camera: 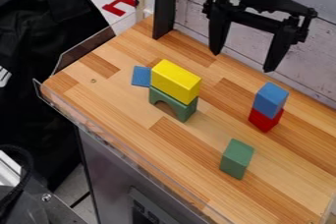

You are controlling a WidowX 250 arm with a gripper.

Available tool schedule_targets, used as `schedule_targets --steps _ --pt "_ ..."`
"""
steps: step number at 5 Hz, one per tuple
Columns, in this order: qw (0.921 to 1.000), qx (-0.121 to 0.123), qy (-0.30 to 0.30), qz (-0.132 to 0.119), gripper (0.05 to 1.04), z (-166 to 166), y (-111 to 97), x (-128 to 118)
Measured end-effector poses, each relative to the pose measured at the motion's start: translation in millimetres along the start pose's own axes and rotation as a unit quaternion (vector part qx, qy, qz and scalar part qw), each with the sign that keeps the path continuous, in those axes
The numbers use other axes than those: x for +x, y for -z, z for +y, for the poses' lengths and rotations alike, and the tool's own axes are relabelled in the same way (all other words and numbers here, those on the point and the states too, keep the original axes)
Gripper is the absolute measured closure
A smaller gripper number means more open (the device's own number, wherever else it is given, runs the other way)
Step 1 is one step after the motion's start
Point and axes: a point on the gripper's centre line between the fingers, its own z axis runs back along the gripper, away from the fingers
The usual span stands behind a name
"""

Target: Put the blue block on top of yellow rectangular block

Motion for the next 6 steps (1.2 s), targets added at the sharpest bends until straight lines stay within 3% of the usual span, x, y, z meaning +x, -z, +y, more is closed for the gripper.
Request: schedule_targets --steps 1,2,4,5,6 --pt "0.9998 0.008 0.001 0.017 0.084 0.6 10.0 -1.9" --pt "0.9961 0.014 0.081 0.033 0.084 -5.6 16.8 -0.4" --pt "0.9831 -0.044 0.178 0.009 0.084 -50.1 25.7 -4.4" --pt "0.9816 -0.043 0.183 0.032 0.084 -57.9 44.3 -6.2" --pt "0.9823 -0.043 0.18 0.031 0.084 -57.3 47.6 -4.0"
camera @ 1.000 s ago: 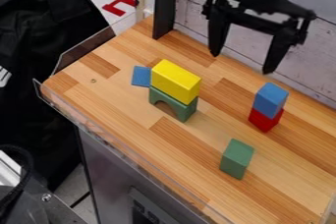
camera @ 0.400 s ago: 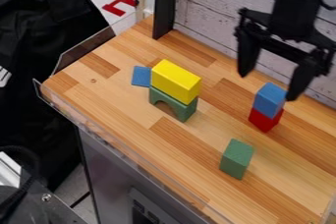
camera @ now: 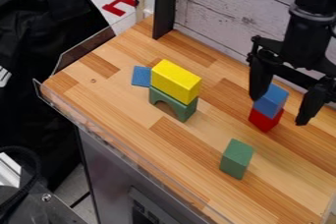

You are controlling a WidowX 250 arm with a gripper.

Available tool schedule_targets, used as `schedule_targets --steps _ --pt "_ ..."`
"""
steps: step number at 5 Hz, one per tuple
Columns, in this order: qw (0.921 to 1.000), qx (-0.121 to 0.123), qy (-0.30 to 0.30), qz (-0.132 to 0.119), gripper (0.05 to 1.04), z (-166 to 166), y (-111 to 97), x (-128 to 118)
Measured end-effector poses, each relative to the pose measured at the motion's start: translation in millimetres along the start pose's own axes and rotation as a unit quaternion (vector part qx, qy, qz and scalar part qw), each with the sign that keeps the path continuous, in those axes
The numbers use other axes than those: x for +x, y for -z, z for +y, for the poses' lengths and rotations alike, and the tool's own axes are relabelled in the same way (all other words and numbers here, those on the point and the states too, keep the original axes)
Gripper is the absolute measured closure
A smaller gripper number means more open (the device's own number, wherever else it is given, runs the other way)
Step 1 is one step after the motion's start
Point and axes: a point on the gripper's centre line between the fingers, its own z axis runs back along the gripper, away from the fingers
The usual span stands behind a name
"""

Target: Put the blue block on top of yellow rectangular block

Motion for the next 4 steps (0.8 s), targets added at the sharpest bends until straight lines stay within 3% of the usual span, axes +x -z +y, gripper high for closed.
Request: schedule_targets --steps 3,4 --pt "0.9989 0.034 -0.029 -0.012 0.084 19.1 -10.3 8.1" --pt "0.999 0.031 -0.032 -0.001 0.084 20.1 -3.2 13.3"
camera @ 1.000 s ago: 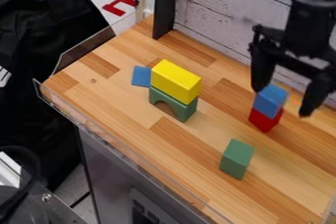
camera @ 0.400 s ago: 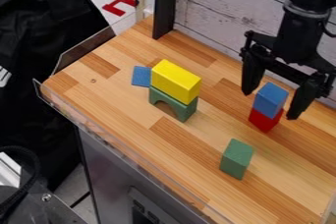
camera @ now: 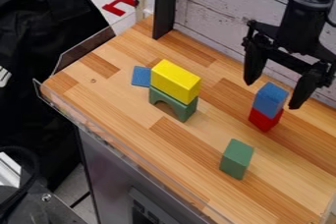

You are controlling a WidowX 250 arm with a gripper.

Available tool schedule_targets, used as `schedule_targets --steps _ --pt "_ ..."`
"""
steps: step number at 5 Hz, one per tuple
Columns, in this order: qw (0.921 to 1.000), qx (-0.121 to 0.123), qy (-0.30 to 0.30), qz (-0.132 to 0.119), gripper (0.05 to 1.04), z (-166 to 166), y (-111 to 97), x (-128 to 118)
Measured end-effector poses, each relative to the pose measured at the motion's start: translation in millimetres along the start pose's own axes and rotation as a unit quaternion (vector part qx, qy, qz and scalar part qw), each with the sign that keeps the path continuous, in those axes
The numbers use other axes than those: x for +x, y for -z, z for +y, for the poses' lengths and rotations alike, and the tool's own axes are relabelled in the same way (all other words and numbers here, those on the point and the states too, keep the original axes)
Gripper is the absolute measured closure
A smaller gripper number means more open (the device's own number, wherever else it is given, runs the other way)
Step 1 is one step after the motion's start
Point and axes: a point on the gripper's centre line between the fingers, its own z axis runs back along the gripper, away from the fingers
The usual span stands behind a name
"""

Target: Put the blue block on top of yellow rectangular block

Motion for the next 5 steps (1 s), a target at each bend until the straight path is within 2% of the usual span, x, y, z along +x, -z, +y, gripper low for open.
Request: schedule_targets --steps 2,4,5 --pt "0.9997 0.003 -0.008 0.025 0.084 3.3 12.7 5.2" --pt "0.9989 -0.003 -0.032 0.034 0.084 16.7 18.3 12.1" --pt "0.9979 -0.006 -0.042 0.048 0.084 20.4 26.6 12.0"
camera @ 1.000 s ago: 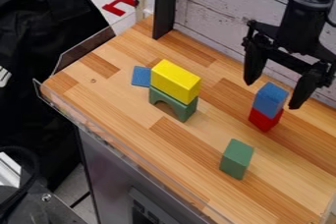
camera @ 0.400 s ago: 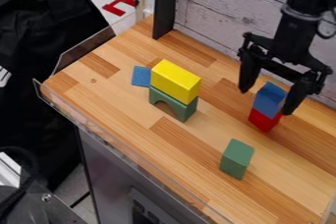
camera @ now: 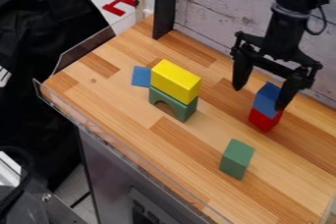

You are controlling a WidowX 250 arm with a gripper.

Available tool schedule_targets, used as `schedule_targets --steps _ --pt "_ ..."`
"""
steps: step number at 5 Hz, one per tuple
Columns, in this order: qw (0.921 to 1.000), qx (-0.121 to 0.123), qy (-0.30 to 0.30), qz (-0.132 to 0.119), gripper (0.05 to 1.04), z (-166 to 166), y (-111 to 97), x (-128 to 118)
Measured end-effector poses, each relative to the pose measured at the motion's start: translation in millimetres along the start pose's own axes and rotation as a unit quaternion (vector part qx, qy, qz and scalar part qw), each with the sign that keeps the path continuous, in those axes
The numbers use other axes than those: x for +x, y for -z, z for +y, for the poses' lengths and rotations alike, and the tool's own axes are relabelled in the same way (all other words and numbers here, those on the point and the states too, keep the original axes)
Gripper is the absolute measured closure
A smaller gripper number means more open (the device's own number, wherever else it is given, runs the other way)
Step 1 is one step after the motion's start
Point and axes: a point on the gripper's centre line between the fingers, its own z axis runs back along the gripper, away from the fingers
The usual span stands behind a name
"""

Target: Put the blue block on top of yellow rectangular block

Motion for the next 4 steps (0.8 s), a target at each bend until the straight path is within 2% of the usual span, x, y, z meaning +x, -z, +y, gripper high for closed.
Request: schedule_targets --steps 2,3,4 --pt "1.0 0.0 0.0 -0.003 0.117 -5.1 -1.1 1.2" --pt "1.0 0.001 -0.001 0.003 0.39 -6.0 3.3 1.4" --pt "1.0 0.0 -0.006 0.002 0.546 -5.8 4.2 2.2"
